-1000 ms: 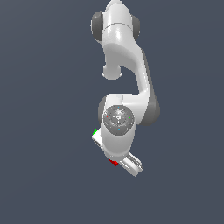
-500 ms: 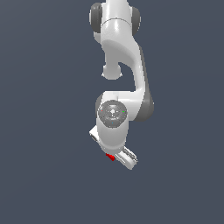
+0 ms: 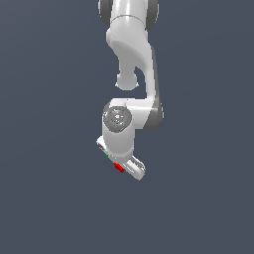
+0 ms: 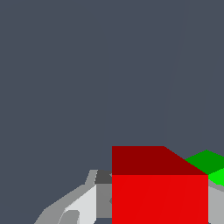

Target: Stack the red cube on top of the green cube.

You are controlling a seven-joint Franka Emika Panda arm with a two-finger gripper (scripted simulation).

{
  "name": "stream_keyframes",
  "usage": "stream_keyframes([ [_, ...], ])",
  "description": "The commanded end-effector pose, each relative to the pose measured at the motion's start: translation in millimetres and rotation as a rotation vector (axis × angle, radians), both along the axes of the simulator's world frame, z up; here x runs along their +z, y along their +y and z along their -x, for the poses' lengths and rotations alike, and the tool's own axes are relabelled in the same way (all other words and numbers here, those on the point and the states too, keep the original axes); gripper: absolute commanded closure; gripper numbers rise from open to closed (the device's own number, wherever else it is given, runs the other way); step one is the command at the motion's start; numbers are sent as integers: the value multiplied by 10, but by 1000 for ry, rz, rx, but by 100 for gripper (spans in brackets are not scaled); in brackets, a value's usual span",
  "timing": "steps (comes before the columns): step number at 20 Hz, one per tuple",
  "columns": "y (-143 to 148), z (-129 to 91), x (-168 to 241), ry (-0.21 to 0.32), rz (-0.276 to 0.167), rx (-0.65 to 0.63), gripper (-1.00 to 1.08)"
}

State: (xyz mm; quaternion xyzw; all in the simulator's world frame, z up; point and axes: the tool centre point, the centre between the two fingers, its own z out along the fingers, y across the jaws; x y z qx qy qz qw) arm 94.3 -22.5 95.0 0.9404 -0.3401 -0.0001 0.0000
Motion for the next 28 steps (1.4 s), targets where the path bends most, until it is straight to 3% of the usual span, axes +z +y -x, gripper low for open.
stream_keyframes([
  [1, -75, 125, -40, -1, 0, 0, 108],
  [16, -508, 827, -295, 0, 0, 0, 108],
  [28, -596, 947, -347, 0, 0, 0, 108],
])
